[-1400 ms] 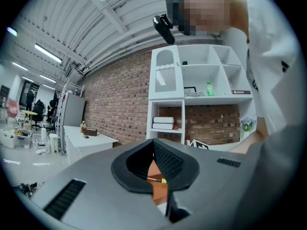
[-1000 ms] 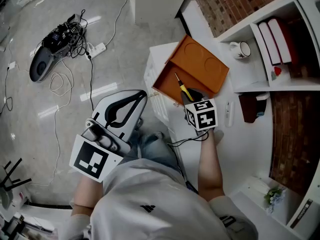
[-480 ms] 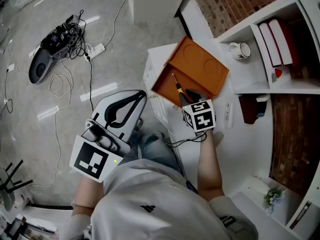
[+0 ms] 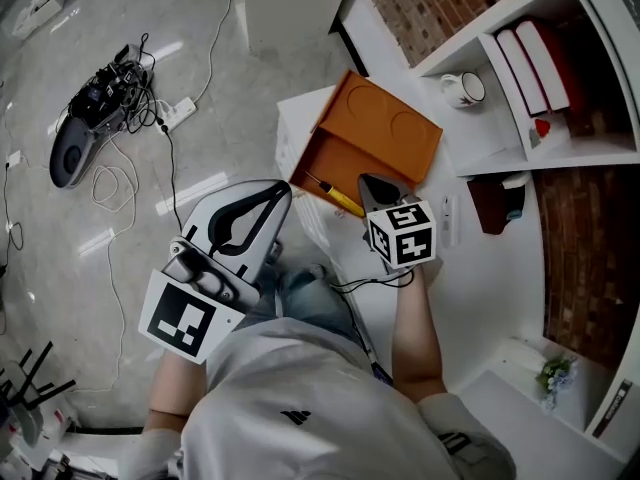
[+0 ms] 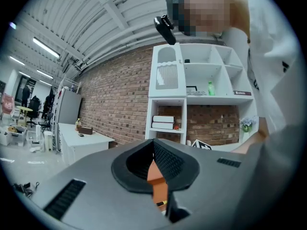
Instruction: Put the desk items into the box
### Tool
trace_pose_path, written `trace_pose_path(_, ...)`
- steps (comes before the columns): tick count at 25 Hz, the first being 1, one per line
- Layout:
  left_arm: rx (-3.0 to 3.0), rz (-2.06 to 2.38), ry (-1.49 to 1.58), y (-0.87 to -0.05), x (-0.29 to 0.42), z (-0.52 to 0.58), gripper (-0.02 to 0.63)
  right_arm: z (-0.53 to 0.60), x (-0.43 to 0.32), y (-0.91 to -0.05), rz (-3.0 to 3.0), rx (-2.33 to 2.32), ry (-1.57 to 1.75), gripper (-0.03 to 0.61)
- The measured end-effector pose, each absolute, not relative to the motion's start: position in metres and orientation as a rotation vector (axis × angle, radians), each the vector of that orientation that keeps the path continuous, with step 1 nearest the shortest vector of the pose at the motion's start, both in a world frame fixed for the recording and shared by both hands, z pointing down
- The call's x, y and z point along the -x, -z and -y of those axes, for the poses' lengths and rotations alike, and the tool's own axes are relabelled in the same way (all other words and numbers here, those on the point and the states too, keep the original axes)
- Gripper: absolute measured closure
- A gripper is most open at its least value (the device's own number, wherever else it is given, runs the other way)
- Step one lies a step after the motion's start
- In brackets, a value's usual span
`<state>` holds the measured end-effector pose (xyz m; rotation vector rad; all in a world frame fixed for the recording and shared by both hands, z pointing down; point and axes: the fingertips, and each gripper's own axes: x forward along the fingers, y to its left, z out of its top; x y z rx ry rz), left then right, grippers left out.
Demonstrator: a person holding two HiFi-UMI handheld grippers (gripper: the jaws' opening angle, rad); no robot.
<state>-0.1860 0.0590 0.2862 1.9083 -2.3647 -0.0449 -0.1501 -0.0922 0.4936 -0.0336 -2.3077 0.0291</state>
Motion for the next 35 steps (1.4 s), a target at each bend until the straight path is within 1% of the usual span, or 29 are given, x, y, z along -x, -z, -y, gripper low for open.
trace_pose_path(12, -2.123, 2.199, 0.066, -0.279, 0.154, -0.024, 0.601, 0.091, 0.124, -0.417, 2.615, -0.073, -0.247, 0.569)
trace_pose_path(27, -2.413, 1.924, 0.066, -0.267, 0.088, 0.018, 0.601, 0.079, 0.058, -0.325, 2.873, -0.267, -0.258, 0.569)
trace_pose_path(35, -2.52, 1.778, 0.043, -0.264, 0.054, 0.041, 0.601, 0.079, 0.024, -0.295, 2.948, -0.392, -0.26, 0.569)
